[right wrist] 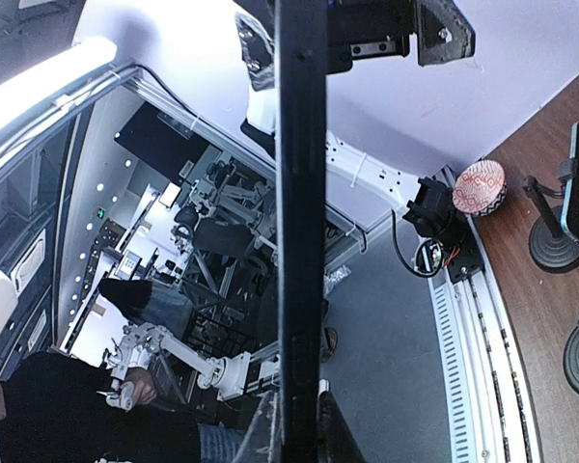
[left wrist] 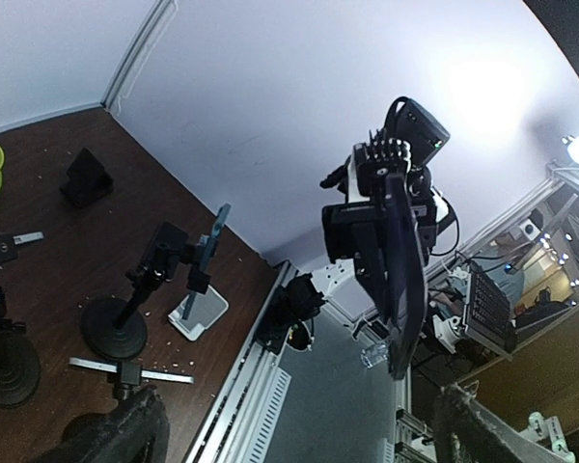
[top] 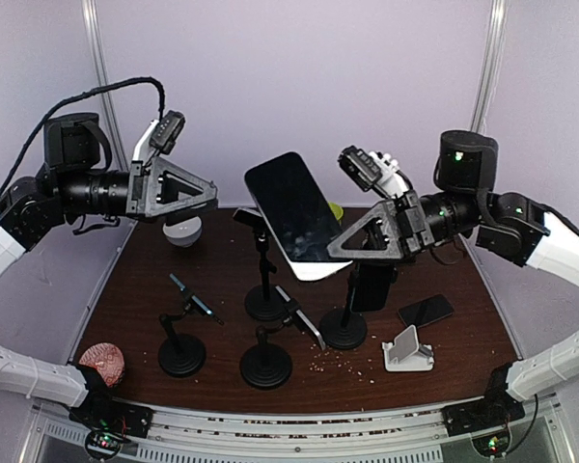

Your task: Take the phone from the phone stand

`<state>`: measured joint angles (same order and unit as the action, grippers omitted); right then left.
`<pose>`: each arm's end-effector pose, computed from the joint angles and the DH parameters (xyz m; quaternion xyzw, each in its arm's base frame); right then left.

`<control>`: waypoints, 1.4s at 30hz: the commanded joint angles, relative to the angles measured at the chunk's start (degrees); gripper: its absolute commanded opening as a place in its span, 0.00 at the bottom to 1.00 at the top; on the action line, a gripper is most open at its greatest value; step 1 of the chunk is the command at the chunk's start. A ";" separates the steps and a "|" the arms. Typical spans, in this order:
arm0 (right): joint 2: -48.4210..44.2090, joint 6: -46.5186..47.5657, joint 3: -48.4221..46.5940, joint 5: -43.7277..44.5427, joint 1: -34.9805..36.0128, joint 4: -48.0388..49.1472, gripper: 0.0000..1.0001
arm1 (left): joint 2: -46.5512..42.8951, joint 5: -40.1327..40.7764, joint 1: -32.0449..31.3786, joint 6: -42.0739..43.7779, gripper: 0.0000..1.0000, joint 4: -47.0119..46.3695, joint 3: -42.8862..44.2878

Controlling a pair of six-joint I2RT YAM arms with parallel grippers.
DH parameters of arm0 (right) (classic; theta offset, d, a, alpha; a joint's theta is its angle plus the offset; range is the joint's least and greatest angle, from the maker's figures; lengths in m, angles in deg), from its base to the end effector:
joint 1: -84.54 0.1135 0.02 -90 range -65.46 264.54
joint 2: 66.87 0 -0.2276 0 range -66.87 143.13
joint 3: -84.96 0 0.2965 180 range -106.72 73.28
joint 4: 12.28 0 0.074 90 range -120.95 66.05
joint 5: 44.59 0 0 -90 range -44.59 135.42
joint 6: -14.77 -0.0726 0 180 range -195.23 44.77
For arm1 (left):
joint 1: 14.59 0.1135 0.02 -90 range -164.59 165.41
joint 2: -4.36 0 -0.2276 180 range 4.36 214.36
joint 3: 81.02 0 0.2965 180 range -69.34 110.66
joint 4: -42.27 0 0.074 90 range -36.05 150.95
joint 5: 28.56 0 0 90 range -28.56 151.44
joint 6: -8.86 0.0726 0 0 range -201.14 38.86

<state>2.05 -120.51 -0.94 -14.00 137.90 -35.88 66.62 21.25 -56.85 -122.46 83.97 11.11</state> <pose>0.1479 0.3036 0.3997 -0.3745 0.6238 0.6793 0.0959 0.1890 -0.2350 0.4361 0.2226 0.7272 -0.5934 0.2637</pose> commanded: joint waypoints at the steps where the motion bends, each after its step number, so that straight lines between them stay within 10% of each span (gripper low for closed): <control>1: 4.01 6.55 -5.42 -3.02 2.82 -1.64 0.00 | -0.73 -1.06 -2.15 -2.91 0.82 -5.83 0.84; 17: 10.61 6.99 -9.66 -6.53 6.77 -2.65 0.00 | -4.22 4.88 -7.12 -3.78 0.48 -7.97 -7.19; 27: 11.55 7.57 -8.76 -7.28 7.12 -2.91 0.00 | -5.09 3.90 -7.53 -6.04 0.00 -13.14 -10.72; 40: 11.08 11.43 -11.04 -2.72 7.15 -6.68 0.01 | -7.82 8.37 -7.53 -7.13 0.00 -11.31 -10.71; 42: 11.01 11.27 -11.04 -3.68 7.11 -6.22 0.00 | -7.33 7.94 -7.53 -7.20 0.30 -10.08 -10.43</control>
<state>14.55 -110.93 -9.50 -17.24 144.68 -44.60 59.08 28.69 -64.19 -128.87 74.94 0.09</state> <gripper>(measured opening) 0.071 0.059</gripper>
